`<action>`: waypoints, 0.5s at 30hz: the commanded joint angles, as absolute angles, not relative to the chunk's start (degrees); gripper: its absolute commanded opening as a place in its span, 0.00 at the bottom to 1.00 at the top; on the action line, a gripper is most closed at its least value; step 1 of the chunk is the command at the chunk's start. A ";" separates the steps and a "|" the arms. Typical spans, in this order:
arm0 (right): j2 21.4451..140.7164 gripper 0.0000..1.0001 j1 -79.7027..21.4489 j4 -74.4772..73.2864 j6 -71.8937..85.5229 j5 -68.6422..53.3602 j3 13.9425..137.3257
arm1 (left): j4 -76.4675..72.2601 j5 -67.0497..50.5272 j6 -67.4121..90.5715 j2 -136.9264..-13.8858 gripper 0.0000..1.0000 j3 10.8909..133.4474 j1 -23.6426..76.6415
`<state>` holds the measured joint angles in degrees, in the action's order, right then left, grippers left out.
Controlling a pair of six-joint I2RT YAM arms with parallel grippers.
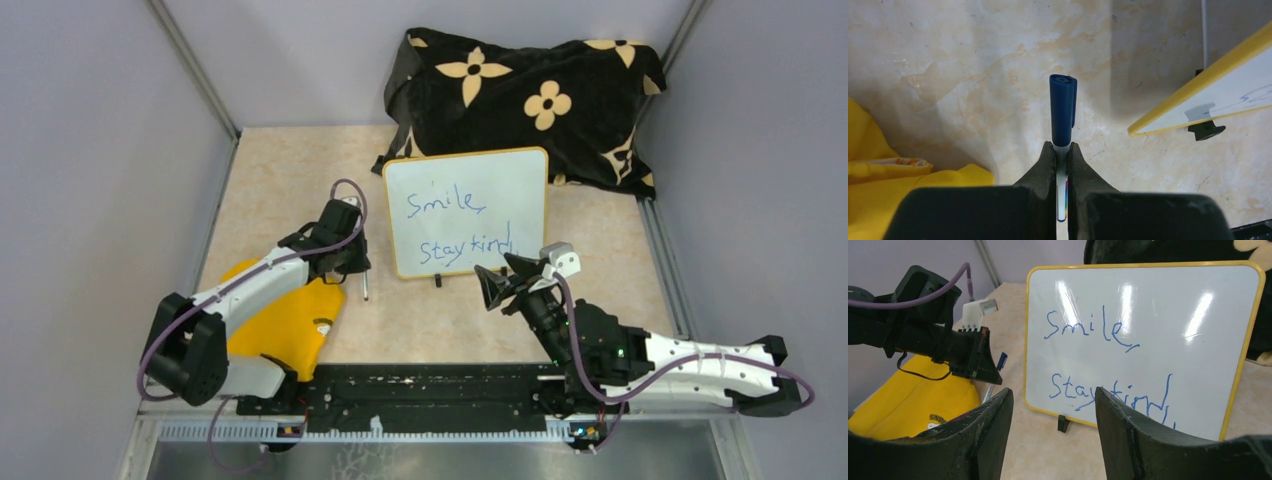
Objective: Write a sentence on the whiteboard
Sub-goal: Place the whiteboard marker at the center of the board.
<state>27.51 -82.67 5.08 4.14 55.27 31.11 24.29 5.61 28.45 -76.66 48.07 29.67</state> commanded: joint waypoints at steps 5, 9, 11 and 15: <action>29.49 0.59 -82.33 3.11 8.04 54.06 32.53 | 19.21 2.22 28.13 -82.47 0.01 47.38 27.80; 30.92 0.59 -82.33 3.08 8.25 53.87 33.13 | 19.34 1.27 27.56 -84.96 0.01 47.49 27.77; 31.67 0.59 -82.35 3.08 8.26 53.80 33.45 | 18.96 1.51 27.43 -85.72 0.01 47.30 27.70; 33.43 0.59 -82.35 3.41 8.69 53.19 33.90 | 17.85 0.73 27.75 -87.13 0.03 46.65 27.57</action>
